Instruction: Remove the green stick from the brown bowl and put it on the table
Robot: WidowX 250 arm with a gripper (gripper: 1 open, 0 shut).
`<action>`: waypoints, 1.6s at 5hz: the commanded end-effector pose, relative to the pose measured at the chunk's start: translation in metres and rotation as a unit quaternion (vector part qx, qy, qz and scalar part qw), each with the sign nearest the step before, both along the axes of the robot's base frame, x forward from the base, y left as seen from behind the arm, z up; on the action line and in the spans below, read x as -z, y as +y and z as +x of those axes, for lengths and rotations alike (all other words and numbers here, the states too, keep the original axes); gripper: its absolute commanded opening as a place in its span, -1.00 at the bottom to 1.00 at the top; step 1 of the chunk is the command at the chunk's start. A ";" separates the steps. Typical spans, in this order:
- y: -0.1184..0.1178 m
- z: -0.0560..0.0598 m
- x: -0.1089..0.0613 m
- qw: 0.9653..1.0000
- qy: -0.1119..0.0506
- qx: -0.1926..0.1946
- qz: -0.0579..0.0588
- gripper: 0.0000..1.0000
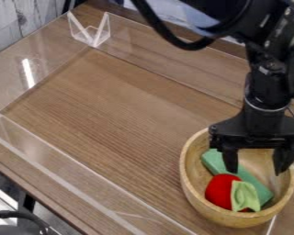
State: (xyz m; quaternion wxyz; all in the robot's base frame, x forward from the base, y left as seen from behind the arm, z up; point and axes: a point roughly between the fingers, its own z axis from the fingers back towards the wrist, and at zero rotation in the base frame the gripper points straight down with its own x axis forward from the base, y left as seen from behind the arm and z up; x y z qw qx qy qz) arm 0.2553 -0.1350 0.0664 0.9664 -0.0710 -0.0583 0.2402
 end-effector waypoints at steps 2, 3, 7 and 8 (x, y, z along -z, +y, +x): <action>-0.003 0.005 -0.015 0.999 -0.039 0.009 -0.001 1.00; -0.002 0.006 -0.015 0.999 -0.044 0.012 0.005 1.00; -0.001 0.007 -0.014 0.998 -0.056 0.020 0.022 1.00; 0.001 0.003 -0.006 0.999 -0.047 -0.005 0.028 1.00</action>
